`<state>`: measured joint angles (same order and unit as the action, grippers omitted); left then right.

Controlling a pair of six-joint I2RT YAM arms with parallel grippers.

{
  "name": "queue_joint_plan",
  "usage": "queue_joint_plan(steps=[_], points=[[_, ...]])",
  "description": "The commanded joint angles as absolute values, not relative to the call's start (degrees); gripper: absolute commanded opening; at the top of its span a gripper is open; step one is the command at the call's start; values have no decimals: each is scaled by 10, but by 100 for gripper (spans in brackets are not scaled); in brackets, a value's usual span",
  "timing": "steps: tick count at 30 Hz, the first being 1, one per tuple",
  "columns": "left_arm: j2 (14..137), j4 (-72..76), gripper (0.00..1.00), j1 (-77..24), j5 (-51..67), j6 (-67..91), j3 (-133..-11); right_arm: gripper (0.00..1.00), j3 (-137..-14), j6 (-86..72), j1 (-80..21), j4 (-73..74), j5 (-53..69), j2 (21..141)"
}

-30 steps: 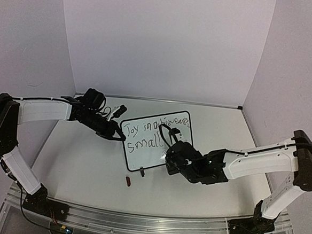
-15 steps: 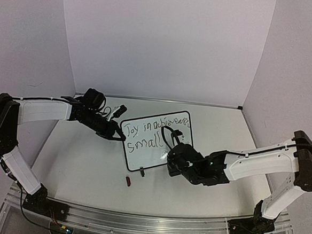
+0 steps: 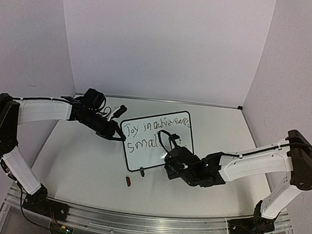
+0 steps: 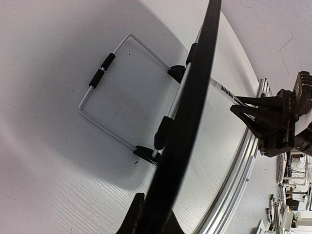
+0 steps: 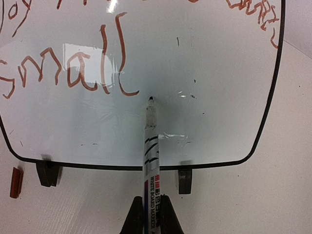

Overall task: Write a sentence on the whiteboard
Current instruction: Write a sentence on the whiteboard, then place the whiteboard at the center of the board.

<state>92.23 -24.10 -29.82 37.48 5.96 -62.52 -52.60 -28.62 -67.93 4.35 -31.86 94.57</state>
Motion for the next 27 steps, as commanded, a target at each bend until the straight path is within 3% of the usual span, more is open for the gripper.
queue_joint_plan(steps=[1, 17, 27], points=[[923, -251, 0, -299, 326, 53, -643, 0, -534, -291, -682, 42, -320, 955], [920, -255, 1, -299, 320, 52, -644, 0, -527, -282, -681, 43, -332, 916], [908, -261, 18, -299, 295, 51, -643, 0, -543, -255, -681, 139, -343, 823]])
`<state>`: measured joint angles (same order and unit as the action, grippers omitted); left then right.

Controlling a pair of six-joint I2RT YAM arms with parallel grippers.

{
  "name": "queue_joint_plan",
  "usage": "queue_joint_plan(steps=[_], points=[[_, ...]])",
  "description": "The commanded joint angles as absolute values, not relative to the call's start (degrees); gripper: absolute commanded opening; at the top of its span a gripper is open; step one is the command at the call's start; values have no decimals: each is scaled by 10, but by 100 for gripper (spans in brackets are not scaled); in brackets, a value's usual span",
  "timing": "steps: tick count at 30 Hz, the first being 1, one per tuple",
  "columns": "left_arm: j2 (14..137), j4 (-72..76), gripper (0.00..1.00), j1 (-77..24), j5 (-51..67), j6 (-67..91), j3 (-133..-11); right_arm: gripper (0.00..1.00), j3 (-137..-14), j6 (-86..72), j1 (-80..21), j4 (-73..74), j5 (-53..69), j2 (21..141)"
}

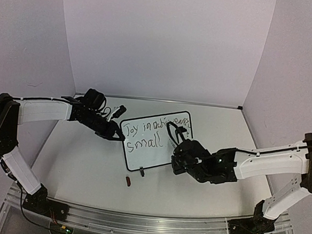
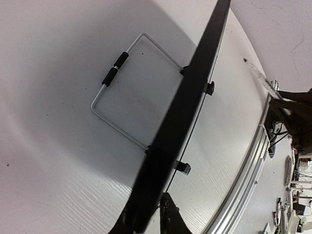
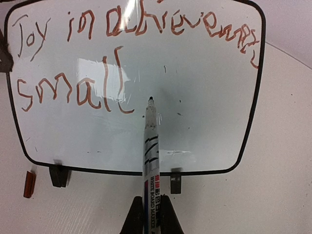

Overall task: Write a sentence on the whiteboard
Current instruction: Place the whiteboard at the center of the board, then pass from the right arm to the left

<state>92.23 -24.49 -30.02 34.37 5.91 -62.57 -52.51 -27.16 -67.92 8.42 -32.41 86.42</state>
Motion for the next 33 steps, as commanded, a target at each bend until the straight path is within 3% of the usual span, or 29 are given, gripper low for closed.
queue_joint_plan(steps=[1, 9, 14, 17, 23, 33], points=[[905, -261, 22, -299, 292, 51, -643, 0, -542, -252, -680, 146, -338, 816], [853, -253, 56, -299, 223, 56, -628, 0, -540, -228, -636, 158, -207, 779], [786, -238, 86, -299, 120, 58, -606, 0, -541, -202, -582, 181, -54, 722], [724, -218, 90, -299, 55, 46, -582, 0, -549, -186, -539, 202, 91, 702], [600, -151, 86, -356, 117, 5, -521, 0, -584, -174, -488, 266, 272, 720], [665, -182, 82, -603, 46, -25, -570, 0, -707, -175, -480, 344, 474, 806]])
